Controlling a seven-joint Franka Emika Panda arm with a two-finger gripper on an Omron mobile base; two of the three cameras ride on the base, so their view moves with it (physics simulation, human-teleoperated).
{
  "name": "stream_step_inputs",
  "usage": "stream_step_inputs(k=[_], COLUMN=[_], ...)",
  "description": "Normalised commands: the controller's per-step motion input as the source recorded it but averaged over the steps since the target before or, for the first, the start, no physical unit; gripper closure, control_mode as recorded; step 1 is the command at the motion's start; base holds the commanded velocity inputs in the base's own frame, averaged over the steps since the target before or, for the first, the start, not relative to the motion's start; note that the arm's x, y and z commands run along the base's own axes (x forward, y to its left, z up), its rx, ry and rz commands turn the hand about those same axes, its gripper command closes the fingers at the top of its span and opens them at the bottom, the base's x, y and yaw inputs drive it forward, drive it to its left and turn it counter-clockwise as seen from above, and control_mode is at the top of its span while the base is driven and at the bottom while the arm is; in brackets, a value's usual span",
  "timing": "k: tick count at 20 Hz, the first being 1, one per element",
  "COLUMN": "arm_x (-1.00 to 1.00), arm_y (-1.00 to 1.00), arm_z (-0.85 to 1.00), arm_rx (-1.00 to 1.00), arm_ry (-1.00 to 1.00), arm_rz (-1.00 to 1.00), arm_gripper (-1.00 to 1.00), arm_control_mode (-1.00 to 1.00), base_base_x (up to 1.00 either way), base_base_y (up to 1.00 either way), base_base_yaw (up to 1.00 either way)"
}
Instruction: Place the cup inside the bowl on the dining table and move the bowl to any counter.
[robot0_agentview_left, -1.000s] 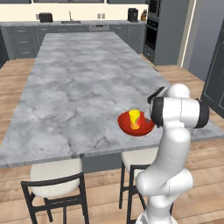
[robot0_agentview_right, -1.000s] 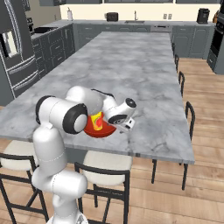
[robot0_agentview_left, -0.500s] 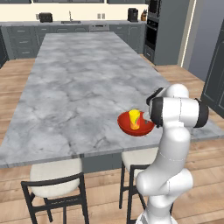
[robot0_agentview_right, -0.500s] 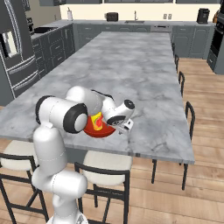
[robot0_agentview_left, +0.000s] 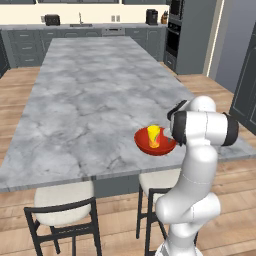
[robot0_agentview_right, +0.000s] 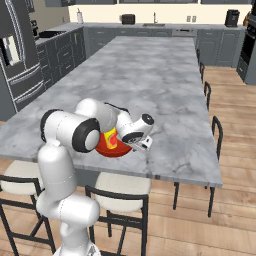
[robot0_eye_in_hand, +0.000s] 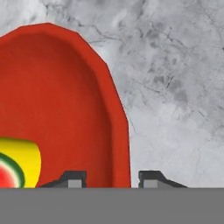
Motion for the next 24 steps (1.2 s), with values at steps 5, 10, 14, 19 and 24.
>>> stream_step_inputs(k=[5,10,14,19,24], arm_x=[-0.04,-0.16,-0.25,-0.07,0.00], arm_y=[0.00,0.00,0.00,0.00,0.00], arm_z=[0.08,0.30,0.25,0.10,0.01], arm_rx=[0.00,0.00,0.00,0.04,0.12], arm_ry=[-0.01,-0.03,-0.01,0.00,0.00], arm_rz=[0.00,0.01,0.01,0.01,0.00], arm_gripper=[1.00,1.00,1.00,1.00,1.00], arm_control_mode=[-1.00,-1.00,-1.00,-1.00,-1.00], base_base_x=[0.00,0.00,0.00,0.00,0.00], base_base_y=[0.00,0.00,0.00,0.00,0.00], base_base_yaw=[0.00,0.00,0.00,0.00,0.00])
